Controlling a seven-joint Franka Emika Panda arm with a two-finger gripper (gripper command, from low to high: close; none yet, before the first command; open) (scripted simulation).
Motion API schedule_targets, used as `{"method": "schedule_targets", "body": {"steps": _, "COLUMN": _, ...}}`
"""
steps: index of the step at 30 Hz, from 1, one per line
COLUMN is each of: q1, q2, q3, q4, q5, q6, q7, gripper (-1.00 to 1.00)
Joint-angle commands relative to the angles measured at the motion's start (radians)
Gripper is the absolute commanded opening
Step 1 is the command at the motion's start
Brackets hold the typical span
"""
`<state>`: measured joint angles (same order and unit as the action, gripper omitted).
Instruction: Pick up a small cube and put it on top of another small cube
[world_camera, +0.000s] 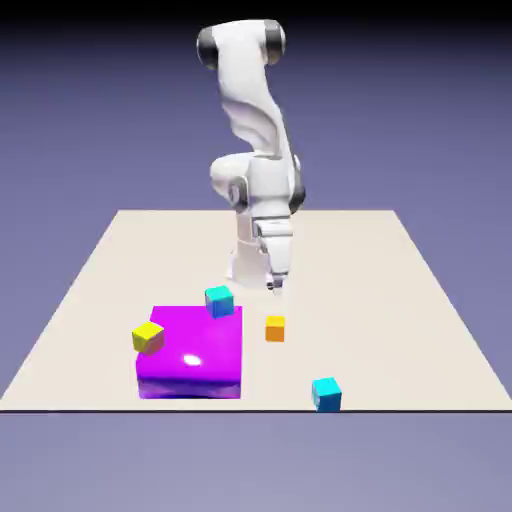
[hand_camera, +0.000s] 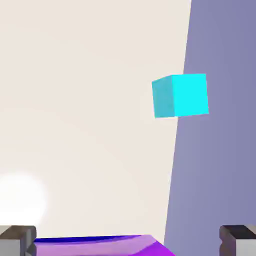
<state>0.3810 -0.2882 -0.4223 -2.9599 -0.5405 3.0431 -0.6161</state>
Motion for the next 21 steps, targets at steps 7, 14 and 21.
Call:
{"method": "schedule_targets", "body": {"steps": 7, "q1": 0.083, "q2": 0.063, "q3": -0.095, "q4": -0.034, "q5": -0.121, "q6": 0.001, "q7": -0.304, "gripper": 0.00}}
{"method": "schedule_targets", "body": {"steps": 14, "q1": 0.166, "q2": 0.126, "q3": -0.189, "q4": -0.067, "q5": -0.242, "q6": 0.003, "q7": -0.609, "gripper": 0.00}}
{"method": "schedule_targets", "body": {"steps": 21, "q1": 0.231, "q2": 0.176, "q3": -0.265, "q4": -0.094, "q5": -0.338, "q6": 0.004, "q7": -0.850, "gripper": 0.00}}
